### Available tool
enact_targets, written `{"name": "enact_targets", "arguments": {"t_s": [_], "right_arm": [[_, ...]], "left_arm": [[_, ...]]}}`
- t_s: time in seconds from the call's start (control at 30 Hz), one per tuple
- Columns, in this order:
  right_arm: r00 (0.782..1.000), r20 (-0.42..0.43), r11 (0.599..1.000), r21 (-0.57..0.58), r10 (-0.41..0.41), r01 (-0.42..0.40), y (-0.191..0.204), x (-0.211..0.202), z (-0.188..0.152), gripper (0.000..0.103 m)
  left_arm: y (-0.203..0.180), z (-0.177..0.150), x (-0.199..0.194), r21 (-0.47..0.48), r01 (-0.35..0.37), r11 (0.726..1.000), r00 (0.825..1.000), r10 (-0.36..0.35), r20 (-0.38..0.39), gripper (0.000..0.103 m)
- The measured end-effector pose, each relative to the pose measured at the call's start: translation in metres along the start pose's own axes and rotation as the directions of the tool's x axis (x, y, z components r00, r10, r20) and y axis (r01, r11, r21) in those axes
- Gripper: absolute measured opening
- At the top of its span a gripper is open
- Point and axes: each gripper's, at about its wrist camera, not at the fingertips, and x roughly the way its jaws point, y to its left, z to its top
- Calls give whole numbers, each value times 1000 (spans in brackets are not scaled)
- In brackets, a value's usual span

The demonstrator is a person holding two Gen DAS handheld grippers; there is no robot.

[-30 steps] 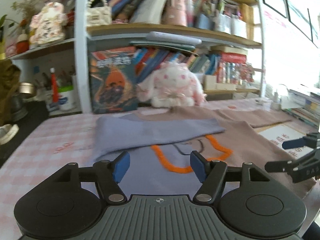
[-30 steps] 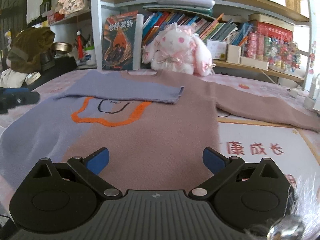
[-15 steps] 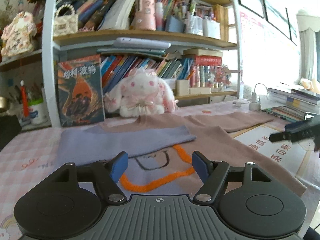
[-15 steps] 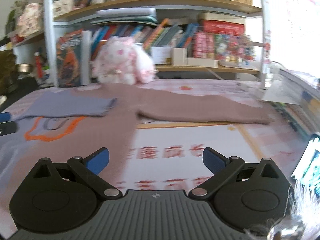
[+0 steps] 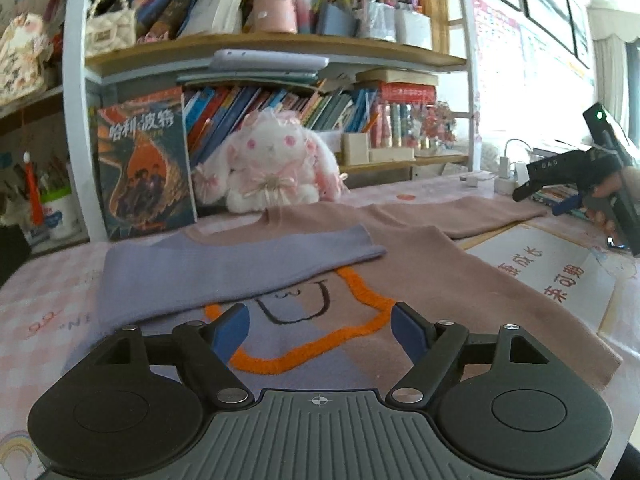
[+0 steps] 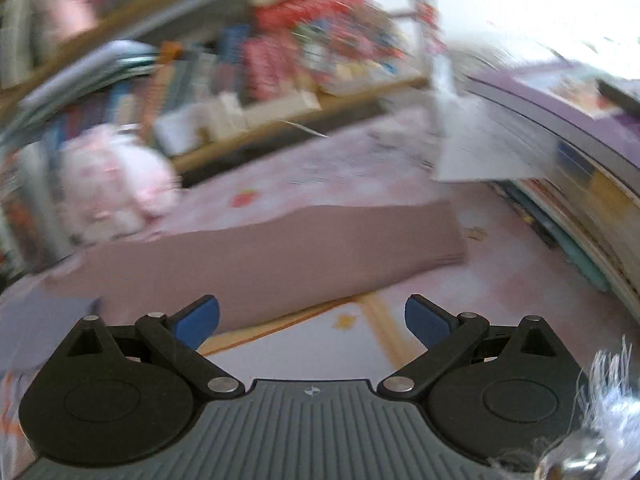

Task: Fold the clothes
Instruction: 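Move the right gripper to the pink sleeve cuff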

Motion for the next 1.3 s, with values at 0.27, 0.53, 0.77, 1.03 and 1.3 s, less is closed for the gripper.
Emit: {"name": "enact_targets", "arguments": {"t_s": [0.27, 0.53, 0.77, 1.03, 1.3], "right_arm": [[993, -4, 990, 83, -118, 117, -16, 30, 19, 82], [988, -57, 985, 93, -141, 146, -28, 47, 32, 48], [995, -38, 975, 200, -87, 93, -39, 49, 33, 41], [987, -9, 975, 153, -162, 162, -35, 53, 46, 51], [974, -40, 969, 95, -225, 228, -35, 66, 50, 44]], "left_arm": [[2, 0, 4, -13, 11, 1000, 1000, -12, -27, 80], [-5, 0, 4, 34, 31, 999, 999, -30, -24, 80], [-1, 0, 3, 7, 0, 1000, 1000, 0, -22, 80], [-9, 0, 5, 52, -11, 999, 999, 12, -30, 80], [-6, 0, 6, 34, -31, 999, 999, 33, -42, 80]]}}
